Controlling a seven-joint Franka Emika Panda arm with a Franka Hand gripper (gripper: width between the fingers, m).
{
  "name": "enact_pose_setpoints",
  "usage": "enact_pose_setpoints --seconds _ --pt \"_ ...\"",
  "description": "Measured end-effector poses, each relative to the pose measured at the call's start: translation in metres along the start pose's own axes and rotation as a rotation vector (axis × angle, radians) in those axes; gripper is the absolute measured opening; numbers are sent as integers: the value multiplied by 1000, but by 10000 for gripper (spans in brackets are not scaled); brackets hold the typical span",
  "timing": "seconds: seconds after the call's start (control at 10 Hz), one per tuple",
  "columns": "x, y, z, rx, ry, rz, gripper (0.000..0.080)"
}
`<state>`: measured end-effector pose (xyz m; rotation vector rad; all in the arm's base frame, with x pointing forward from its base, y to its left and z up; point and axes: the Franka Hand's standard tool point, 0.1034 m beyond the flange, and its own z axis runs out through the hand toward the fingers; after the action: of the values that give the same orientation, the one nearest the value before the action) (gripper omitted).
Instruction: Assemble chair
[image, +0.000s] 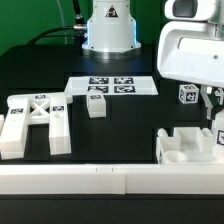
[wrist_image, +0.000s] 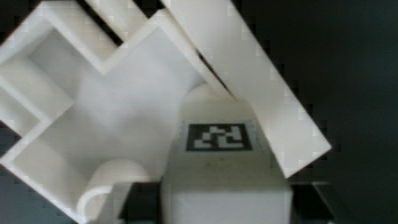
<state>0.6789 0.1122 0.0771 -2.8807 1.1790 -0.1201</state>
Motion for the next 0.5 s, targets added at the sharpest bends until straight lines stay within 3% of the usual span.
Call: enact_pose_setpoints --seconds 0.5 --pt "0 0 0 9 -11 390 291"
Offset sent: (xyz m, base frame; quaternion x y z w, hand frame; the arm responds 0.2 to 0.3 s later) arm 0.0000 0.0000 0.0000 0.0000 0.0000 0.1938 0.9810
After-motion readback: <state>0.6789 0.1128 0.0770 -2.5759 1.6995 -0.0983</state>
